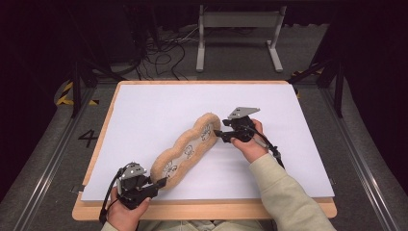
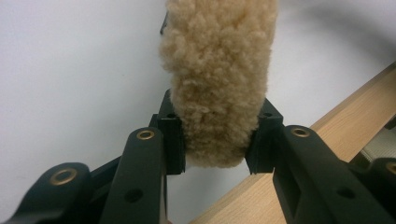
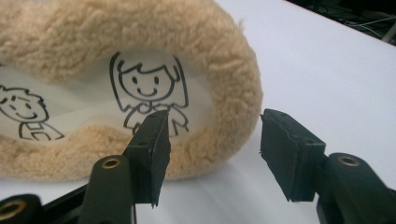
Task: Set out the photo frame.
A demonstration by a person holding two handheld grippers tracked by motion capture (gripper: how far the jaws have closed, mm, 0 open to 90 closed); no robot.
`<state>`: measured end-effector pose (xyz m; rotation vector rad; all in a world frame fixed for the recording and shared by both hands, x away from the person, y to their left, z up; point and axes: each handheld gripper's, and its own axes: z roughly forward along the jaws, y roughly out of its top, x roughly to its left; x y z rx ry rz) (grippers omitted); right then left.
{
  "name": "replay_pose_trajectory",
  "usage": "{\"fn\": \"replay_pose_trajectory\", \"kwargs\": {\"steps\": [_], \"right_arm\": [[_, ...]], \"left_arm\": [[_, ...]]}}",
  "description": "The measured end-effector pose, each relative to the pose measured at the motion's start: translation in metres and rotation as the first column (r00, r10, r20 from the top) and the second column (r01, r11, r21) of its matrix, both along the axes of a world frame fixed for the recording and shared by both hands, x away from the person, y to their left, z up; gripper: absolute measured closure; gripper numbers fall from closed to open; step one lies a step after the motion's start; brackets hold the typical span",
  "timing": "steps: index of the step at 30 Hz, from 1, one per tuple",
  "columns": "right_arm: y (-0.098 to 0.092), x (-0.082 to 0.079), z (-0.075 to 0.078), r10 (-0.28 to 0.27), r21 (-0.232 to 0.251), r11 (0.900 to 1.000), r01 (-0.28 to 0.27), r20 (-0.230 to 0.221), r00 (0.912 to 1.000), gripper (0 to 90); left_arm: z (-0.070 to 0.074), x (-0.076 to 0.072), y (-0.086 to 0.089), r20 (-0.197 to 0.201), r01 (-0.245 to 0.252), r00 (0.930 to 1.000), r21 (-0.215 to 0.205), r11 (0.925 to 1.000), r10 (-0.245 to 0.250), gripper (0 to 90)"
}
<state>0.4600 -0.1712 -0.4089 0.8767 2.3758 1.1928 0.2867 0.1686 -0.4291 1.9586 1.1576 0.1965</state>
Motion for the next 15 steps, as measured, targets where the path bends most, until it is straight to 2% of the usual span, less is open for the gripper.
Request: {"fn": "replay_pose_trajectory", "kwargs": {"steps": [6, 12, 14, 15], "right_arm": [[0.006, 0.016, 0.0, 0.038, -0.043, 0.998, -0.038, -0.005, 0.9993, 43.1], [0.009, 0.03, -0.008, 0.087, -0.041, 0.995, -0.088, -0.032, 0.9957, 42.2], [0.01, 0.033, -0.012, 0.117, -0.034, 0.992, -0.118, -0.037, 0.9925, 42.7], [0.01, 0.034, -0.013, 0.148, -0.034, 0.988, -0.148, -0.025, 0.9888, 44.2]], "left_arm": [[0.0, 0.0, 0.0, 0.001, 0.007, 1.0, -0.004, 1.0, -0.007, 66.0], [-0.001, 0.0, 0.0, 0.002, 0.016, 0.9999, -0.004, 0.9999, -0.016, 66.0], [-0.001, 0.0, 0.0, 0.0, 0.018, 0.9998, -0.006, 0.9998, -0.018, 66.1], [0.0, 0.0, -0.001, -0.004, 0.023, 0.9997, -0.007, 0.9997, -0.023, 66.2]]}}
